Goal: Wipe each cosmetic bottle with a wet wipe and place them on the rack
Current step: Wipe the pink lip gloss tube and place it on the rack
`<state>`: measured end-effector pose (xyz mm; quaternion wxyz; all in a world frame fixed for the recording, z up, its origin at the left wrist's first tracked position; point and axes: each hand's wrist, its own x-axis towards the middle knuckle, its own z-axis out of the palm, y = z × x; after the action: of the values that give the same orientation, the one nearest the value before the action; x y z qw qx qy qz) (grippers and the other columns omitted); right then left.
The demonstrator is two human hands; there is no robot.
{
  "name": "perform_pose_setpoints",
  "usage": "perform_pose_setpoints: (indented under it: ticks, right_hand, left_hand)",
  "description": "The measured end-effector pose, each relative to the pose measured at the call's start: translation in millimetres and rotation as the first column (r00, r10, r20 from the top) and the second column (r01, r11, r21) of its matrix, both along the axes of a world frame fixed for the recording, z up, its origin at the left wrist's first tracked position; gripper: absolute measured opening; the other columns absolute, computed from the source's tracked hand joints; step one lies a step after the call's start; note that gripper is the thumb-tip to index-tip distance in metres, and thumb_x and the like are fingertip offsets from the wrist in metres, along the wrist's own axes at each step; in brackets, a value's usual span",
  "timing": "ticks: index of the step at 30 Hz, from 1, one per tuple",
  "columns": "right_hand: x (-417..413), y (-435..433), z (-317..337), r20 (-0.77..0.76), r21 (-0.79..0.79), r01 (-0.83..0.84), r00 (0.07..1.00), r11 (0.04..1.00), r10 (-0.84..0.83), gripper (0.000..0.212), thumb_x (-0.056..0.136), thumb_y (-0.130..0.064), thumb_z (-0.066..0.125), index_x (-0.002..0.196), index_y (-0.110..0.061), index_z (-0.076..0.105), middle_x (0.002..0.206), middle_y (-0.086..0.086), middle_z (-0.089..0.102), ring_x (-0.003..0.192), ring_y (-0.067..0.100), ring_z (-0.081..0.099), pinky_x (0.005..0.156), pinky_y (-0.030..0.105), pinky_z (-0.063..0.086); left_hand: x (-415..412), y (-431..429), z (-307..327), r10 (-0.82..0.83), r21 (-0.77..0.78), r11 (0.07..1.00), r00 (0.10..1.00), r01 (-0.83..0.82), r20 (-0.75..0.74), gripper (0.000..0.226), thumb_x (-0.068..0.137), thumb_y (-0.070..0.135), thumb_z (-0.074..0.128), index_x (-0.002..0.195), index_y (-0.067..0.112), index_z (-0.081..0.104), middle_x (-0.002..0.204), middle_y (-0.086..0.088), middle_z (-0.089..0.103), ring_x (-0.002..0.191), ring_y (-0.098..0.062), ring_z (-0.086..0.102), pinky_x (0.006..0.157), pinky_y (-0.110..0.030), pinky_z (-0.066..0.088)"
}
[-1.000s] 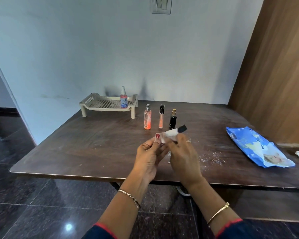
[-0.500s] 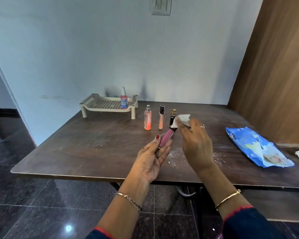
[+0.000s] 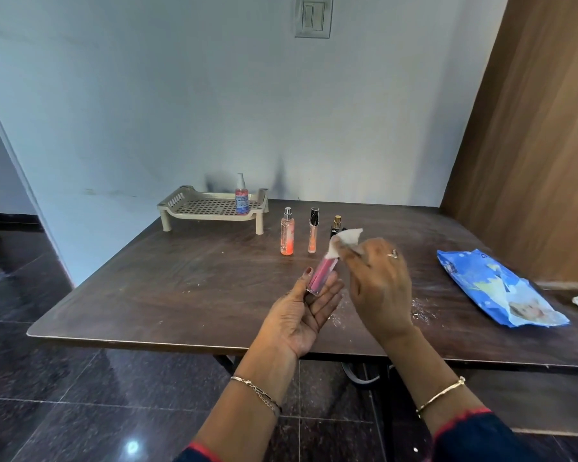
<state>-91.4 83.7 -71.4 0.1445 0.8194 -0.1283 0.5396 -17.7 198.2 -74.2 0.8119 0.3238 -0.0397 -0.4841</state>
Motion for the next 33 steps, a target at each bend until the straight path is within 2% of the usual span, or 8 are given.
perform_pose_setpoints:
  ticks: [2, 4, 13, 18, 23, 25, 28, 33]
  right_hand:
    - [1.7, 0.9, 4.5, 0.047, 0.043, 0.011, 0.999, 0.999, -0.013, 0.043, 0.103, -0.021, 0.029, 0.115, -0.011, 0.069, 0.081, 0.011, 0.061, 0.077, 0.028, 0.055, 0.085, 0.039, 0.041]
    - [1.9, 7.8, -2.7, 0.02, 0.01, 0.019, 1.0, 1.0, -0.019, 0.034, 0.097, -0.013, 0.04, 0.116, -0.012, 0.069, 0.084, 0.009, 0.062, 0.083, 0.023, 0.051, 0.092, 0.039, 0.037]
    - [-9.5, 27.7, -29.6, -0.162, -0.211, -0.052, 0.987, 0.976, 0.018, 0.032, 0.087, -0.006, 0.052, 0.112, -0.014, 0.069, 0.087, 0.004, 0.064, 0.088, 0.023, 0.058, 0.092, 0.037, 0.039]
    - [-9.2, 18.4, -10.5, -0.085, -0.164, 0.08, 0.992, 0.983, -0.095, 0.032, 0.097, -0.015, 0.042, 0.112, -0.02, 0.069, 0.088, -0.002, 0.065, 0.084, 0.02, 0.063, 0.09, 0.035, 0.035]
    - [-7.4, 5.8, 4.3, -0.02, -0.062, 0.215, 0.976, 0.975, -0.217, 0.028, 0.086, -0.013, 0.057, 0.11, -0.019, 0.07, 0.087, 0.002, 0.063, 0.082, 0.022, 0.06, 0.086, 0.037, 0.033]
    - [-7.1, 1.8, 4.4, -0.015, 0.014, 0.245, 0.969, 0.969, -0.245, 0.03, 0.085, -0.01, 0.058, 0.111, -0.019, 0.07, 0.087, 0.003, 0.062, 0.08, 0.022, 0.058, 0.085, 0.037, 0.032]
    - [-6.3, 5.7, 0.5, 0.019, 0.141, 0.23, 0.972, 0.963, -0.235, 0.032, 0.079, -0.005, 0.064, 0.107, -0.019, 0.071, 0.087, 0.002, 0.061, 0.08, 0.018, 0.054, 0.085, 0.036, 0.031]
    - [-1.5, 38.9, -19.0, -0.043, 0.028, 0.077, 0.996, 0.997, -0.075, 0.027, 0.08, -0.008, 0.061, 0.1, -0.023, 0.072, 0.088, -0.001, 0.065, 0.083, 0.017, 0.062, 0.086, 0.034, 0.03]
  left_hand:
    - [-2.2, 0.1, 0.5, -0.003, -0.007, 1.0, 1.0, 0.003, -0.013, 0.019, 0.092, 0.017, 0.056, 0.082, 0.003, 0.065, 0.082, -0.019, 0.073, 0.07, -0.025, 0.073, 0.068, -0.034, 0.058]
    - [-1.2, -0.7, 1.3, 0.001, -0.012, 1.0, 0.999, -0.002, -0.035, 0.019, 0.092, 0.016, 0.056, 0.083, 0.003, 0.065, 0.079, -0.019, 0.073, 0.068, -0.024, 0.073, 0.067, -0.033, 0.058]
    - [5.1, -4.3, -4.1, -0.055, -0.024, 0.998, 0.994, 0.053, -0.093, 0.035, 0.089, 0.027, 0.06, 0.101, -0.005, 0.065, 0.087, -0.019, 0.072, 0.067, -0.021, 0.072, 0.056, -0.028, 0.059]
    - [4.3, -6.5, -1.1, -0.026, -0.048, 0.998, 0.999, 0.029, 0.044, 0.021, 0.091, 0.018, 0.056, 0.095, -0.001, 0.065, 0.078, -0.018, 0.072, 0.064, -0.021, 0.072, 0.058, -0.03, 0.06]
    - [4.3, -8.6, -1.9, 0.011, -0.023, 1.0, 0.964, -0.006, 0.267, 0.021, 0.084, 0.006, 0.064, 0.103, -0.003, 0.067, 0.09, -0.018, 0.073, 0.072, -0.021, 0.072, 0.069, -0.031, 0.06]
    - [5.0, -9.3, -7.1, 0.089, -0.014, 0.996, 0.906, -0.092, 0.414, 0.026, 0.08, -0.001, 0.068, 0.106, 0.0, 0.068, 0.096, -0.017, 0.072, 0.075, -0.018, 0.071, 0.074, -0.029, 0.059]
    - [8.2, -12.3, -15.1, 0.204, 0.0, 0.959, 0.694, -0.282, 0.69, 0.033, 0.076, -0.003, 0.073, 0.108, 0.007, 0.068, 0.099, -0.008, 0.073, 0.084, -0.013, 0.067, 0.078, -0.026, 0.056]
    - [10.9, -14.1, -15.2, 0.254, -0.026, 0.871, 0.405, -0.49, 0.879, 0.048, 0.075, -0.002, 0.074, 0.117, 0.018, 0.064, 0.102, 0.013, 0.069, 0.091, 0.005, 0.065, 0.083, -0.015, 0.051]
